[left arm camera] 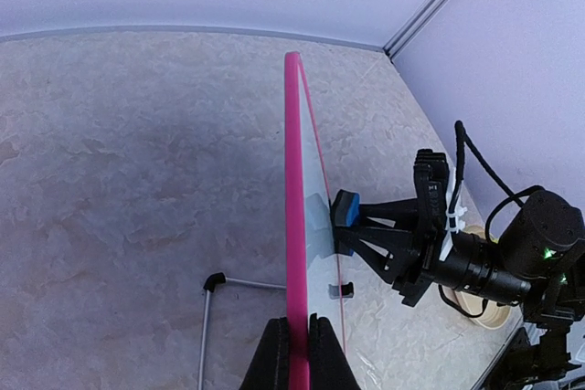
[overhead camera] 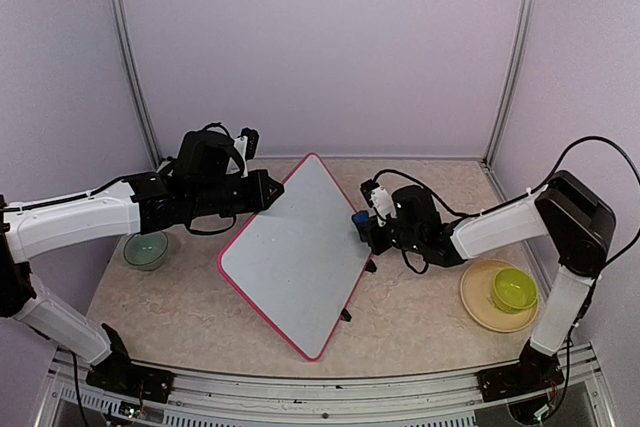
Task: Erase the whiteboard
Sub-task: Erase the whiteboard at the center of the board.
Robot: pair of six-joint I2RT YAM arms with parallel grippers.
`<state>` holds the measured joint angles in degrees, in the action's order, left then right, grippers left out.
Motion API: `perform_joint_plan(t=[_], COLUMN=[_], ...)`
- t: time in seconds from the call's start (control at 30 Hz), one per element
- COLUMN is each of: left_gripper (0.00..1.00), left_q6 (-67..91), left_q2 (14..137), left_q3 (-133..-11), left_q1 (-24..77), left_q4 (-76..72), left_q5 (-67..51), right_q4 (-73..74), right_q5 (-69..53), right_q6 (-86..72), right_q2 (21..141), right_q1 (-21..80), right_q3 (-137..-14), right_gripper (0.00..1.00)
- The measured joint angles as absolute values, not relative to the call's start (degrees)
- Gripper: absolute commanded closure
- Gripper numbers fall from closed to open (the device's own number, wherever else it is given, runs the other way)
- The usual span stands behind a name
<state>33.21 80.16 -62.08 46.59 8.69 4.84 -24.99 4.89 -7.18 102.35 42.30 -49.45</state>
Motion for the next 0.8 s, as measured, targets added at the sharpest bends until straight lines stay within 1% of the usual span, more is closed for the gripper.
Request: perform_joint_plan(t=[0.3,0.57,0.8], left_gripper=[1.0,1.0,1.0], left_q6=[33.6,34.2,34.2], left_q2=[80.1,80.0,79.7], left_q3=[-62.1,-62.1,-62.1], left_q1=[46.6,46.7,46.8], left_q4=[8.6,8.7,8.9], left_q5=[4.8,4.9,4.9], right_q4=[-23.9,-25.2,-27.5], right_q5=[7.7,13.8,18.7], right_q6=[-8.2,-8.5,-8.4], right_q2=[102.4,101.1,101.1], right_q1=[42.7,47.9,51.0], right_q3=[-48.2,-43.8,-42.8], right_gripper=[1.0,1.0,1.0])
